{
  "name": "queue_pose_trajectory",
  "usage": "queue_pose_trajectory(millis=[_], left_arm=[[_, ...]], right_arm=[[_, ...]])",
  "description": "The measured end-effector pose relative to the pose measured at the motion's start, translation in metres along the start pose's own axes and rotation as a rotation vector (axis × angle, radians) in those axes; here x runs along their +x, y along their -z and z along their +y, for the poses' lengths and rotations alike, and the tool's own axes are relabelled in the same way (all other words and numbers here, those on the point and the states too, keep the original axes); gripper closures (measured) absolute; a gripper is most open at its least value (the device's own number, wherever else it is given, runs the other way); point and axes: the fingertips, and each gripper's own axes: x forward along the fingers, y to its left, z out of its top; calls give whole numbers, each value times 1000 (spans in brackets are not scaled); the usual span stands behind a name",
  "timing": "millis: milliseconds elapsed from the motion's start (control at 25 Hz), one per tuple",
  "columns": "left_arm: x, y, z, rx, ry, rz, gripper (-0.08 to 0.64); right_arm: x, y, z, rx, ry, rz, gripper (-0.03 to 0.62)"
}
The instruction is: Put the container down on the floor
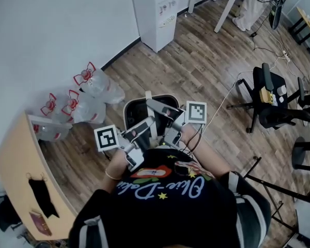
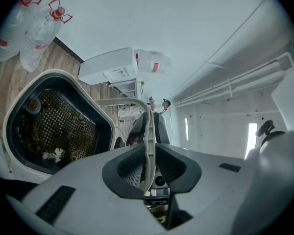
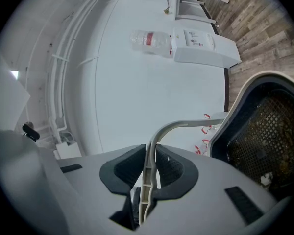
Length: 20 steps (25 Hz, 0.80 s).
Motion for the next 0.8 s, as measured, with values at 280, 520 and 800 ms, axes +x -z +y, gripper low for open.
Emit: queue_pose_trajectory(millis=[280,520,800], left_arm=[[23,14,3,2,-18,4,497],[28,14,7,-11,-27,13,497],[36,1,13,13,-44,14,497]], right_arm=[[-24,-12,-4,4,-1,4,535],[-26,-18,-11,9,-2,-6,535],[-19,-28,-19,44,-5,-2,535]])
